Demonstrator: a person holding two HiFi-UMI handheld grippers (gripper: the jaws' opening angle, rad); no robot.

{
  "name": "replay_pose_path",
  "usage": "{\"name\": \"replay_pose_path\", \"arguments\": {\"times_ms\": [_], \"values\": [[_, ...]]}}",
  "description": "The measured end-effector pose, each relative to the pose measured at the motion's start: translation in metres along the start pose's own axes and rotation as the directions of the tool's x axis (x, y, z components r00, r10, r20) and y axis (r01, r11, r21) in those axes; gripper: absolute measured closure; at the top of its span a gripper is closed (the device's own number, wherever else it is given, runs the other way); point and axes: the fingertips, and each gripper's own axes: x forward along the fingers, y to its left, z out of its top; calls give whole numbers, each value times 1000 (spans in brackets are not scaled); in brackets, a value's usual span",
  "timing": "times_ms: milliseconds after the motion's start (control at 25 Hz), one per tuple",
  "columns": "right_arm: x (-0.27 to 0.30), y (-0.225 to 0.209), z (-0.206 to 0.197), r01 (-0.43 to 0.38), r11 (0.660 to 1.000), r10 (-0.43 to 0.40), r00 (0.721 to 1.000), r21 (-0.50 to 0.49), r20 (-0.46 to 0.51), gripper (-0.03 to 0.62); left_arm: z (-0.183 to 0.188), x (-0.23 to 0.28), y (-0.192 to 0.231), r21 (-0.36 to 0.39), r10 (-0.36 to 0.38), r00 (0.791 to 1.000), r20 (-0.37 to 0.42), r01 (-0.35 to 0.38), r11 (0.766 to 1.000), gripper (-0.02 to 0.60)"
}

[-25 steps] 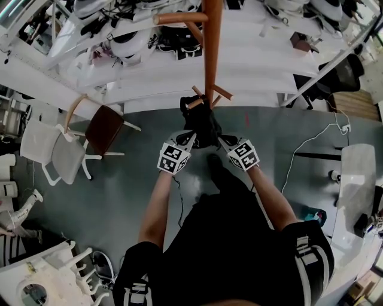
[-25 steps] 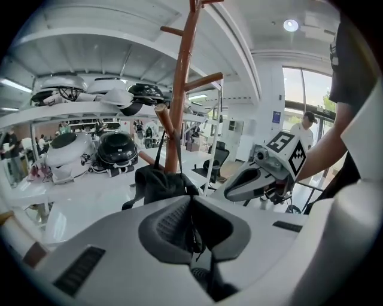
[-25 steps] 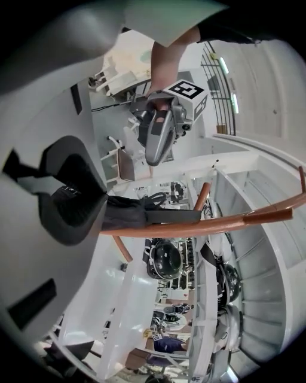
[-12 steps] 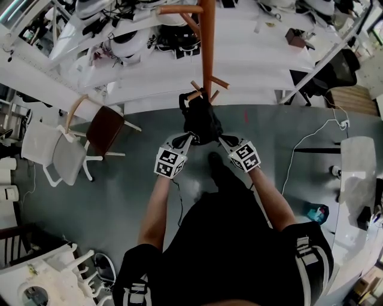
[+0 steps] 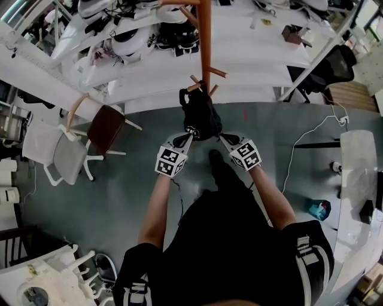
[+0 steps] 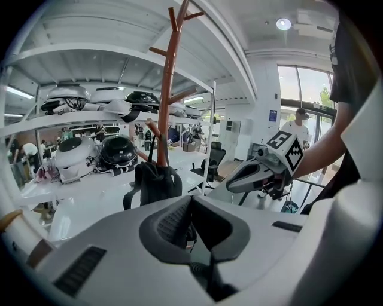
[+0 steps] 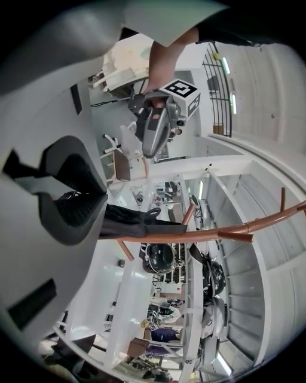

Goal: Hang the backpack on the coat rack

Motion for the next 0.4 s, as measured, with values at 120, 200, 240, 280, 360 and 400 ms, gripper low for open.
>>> {"name": "replay_pose_path", "arguments": {"times_ms": [120,200,240,280,360,400], "values": [[-7,9,-4,6,1000,-6,1000,1,4,580,-5,-7,-9,8,-5,1000,-1,5,1000,558],[-11,18,-5,9,1000,-9,1000,2,12,580,-9,-15,-14,8,-3,1000,1,3,1000,558],[-13,22,-5,9,1000,-9,1000,0,16,580,-10,-19,-15,7,0,1000,2,0,1000,558],[-14,25,-5,10,1000,-10,1000,-3,18,580,-12,-23,-17,5,3,1000,4,-3,1000,558],[-17,32,-7,12,1000,-12,1000,-11,19,580,-15,-30,-22,4,7,1000,8,-7,1000,558],[-19,35,-8,14,1000,-14,1000,-14,19,580,-16,-33,-24,3,8,1000,11,-8,1000,558]]}}
